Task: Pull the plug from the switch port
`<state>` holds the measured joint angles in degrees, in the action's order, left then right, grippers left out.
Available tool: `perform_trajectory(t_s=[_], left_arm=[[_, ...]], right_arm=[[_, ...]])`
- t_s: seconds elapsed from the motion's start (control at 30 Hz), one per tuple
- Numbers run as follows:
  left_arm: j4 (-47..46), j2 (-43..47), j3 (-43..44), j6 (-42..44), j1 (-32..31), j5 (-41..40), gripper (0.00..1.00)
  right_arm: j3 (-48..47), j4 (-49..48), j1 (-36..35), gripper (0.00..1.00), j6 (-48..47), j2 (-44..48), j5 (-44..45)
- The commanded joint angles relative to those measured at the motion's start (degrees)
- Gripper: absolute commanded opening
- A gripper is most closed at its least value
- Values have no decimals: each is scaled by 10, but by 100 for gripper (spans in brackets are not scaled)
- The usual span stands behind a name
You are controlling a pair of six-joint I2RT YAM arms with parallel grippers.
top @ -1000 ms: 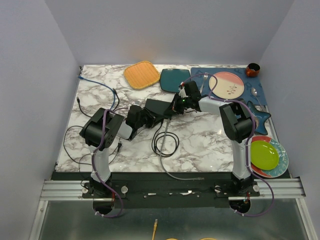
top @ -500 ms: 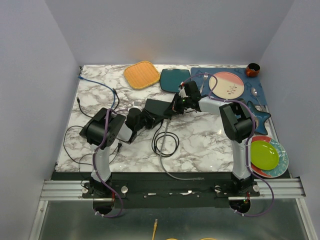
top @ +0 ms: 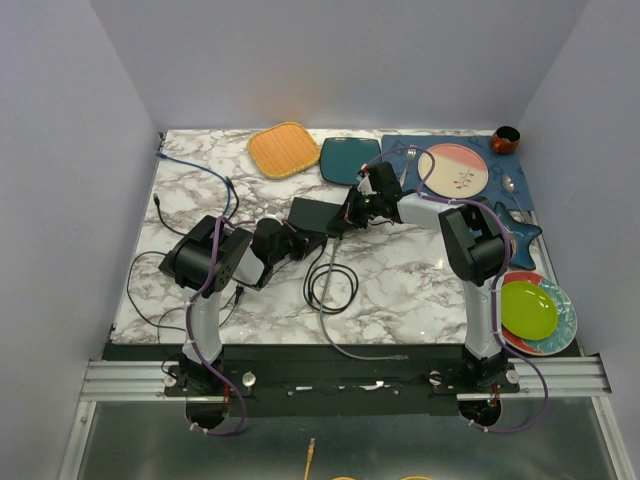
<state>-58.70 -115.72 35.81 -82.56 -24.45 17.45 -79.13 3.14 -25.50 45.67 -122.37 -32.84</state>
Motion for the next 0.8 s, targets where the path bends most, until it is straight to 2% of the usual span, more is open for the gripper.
perform_trajectory(t_s=[0.0,0.3,0.5,0.77], left_arm=[[91,-20,-12,24,-6,-4,0],[68,-30,-19,13,-6,-1,0],[68,-23,-21,13,-6,-2,0],[68,-13,-32,14,-6,-6,0]], right_arm=[[20,49,2,3,-23,-6,59],[40,67,-34,3,-59,81,102],[63,69,-58,3,-59,70,106],[41,92,-61,3,-67,49,121]])
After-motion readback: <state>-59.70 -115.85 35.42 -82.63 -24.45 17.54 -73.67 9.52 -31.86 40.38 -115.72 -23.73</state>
